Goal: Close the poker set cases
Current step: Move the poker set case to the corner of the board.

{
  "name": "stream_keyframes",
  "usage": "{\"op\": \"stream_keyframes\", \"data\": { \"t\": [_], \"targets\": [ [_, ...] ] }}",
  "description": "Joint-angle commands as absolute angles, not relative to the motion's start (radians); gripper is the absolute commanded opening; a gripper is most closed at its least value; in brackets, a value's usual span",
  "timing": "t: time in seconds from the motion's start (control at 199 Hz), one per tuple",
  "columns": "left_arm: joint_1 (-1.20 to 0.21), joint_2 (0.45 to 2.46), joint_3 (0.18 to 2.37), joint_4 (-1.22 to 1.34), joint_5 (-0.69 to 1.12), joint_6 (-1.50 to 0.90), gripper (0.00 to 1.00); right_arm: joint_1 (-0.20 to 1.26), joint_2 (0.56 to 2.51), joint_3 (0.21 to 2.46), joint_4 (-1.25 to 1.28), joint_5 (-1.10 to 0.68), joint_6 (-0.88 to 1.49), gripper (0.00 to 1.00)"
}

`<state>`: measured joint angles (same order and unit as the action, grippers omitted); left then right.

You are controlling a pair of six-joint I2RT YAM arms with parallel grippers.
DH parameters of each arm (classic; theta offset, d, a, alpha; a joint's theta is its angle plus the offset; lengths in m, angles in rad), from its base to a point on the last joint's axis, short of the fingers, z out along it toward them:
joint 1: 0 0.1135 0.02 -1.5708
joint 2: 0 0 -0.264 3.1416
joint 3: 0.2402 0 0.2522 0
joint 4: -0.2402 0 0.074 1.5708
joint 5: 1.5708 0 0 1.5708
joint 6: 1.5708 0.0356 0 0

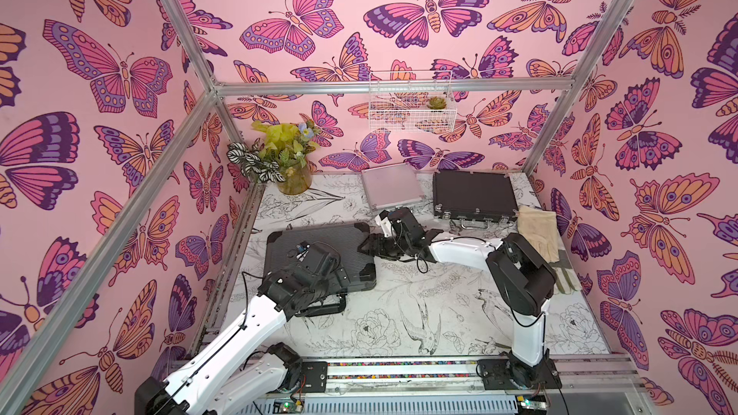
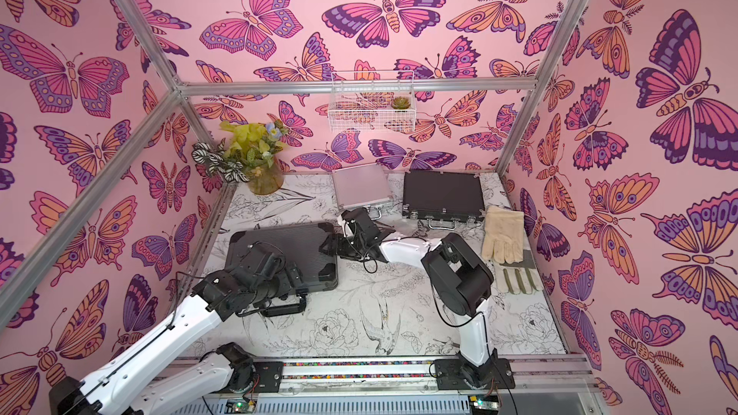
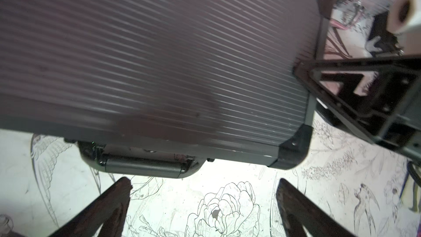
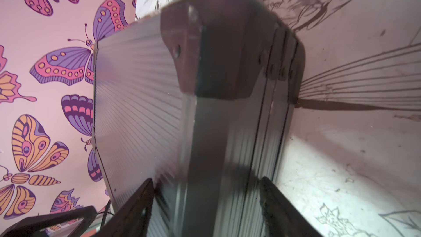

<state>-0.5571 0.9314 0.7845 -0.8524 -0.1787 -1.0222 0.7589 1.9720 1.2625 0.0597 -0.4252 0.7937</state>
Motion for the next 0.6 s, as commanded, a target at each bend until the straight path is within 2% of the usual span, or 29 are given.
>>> {"op": "stream_keyframes", "data": {
  "t": [0.0,0.316,0.597],
  "targets": [
    [-0.501,0.94,0.763,-0.951,-0.203,-1.191,1.0,0.761,2.023,1.249,-0.109,-0.418,0.742,0.72],
    [-0.44,0.938,0.692,-0.868,-0.244,-1.333,1.0,0.775,2.04,1.22,-0.041,-0.445,0.772,0.7],
    [-0.42,0.974,0.625,-0.708,-0.359,-1.432,1.0,0.795,2.08,1.24,0.001,-0.46,0.81,0.7]
  ]
}}
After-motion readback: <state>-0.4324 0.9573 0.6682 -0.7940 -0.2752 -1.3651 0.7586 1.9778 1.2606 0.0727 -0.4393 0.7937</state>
